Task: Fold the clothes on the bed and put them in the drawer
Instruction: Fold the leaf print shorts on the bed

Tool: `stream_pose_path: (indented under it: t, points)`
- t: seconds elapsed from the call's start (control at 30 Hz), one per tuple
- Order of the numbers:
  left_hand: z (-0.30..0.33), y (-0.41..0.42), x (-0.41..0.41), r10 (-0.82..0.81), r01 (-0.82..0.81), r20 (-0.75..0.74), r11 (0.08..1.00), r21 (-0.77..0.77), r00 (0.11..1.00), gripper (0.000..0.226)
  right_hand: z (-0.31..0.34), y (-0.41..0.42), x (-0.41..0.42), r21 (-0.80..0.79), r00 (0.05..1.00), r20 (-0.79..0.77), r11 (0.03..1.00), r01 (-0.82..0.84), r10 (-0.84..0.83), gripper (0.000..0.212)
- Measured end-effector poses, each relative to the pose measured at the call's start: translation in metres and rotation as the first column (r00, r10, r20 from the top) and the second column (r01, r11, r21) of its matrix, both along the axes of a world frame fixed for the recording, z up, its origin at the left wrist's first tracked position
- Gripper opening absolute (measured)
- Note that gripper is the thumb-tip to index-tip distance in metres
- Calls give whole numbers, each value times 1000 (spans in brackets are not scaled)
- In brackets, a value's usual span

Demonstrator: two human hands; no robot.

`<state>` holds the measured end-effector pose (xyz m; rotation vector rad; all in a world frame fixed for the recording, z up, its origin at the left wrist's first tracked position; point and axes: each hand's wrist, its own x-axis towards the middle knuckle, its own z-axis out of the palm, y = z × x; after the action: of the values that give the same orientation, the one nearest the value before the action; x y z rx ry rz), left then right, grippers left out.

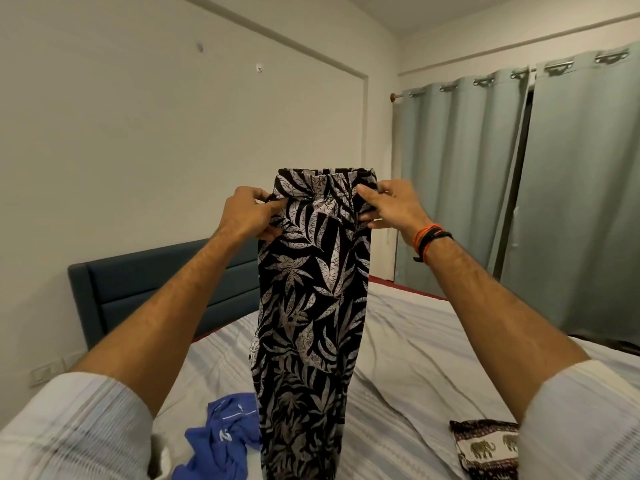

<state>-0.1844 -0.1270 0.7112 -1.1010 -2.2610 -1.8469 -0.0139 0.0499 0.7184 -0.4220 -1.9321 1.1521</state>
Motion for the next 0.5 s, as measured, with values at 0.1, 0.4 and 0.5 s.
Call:
stream_pose_path:
  t: [0.1,0.4,0.5]
  points:
    - [-7,20,-12,-3,4,10,1000,-20,1000,25,-7,19,-8,-8,1000,2,1000,5,-5,34]
    - [-57,136,-120,-25,42,129,991,-131,991,21,-56,125,-105,-104,991,126,993,57,-44,32]
    - [-78,178,-159,-32,68,169,975,-210,985,24,-79,164,-146,-150,975,214,985,88,-55,24]
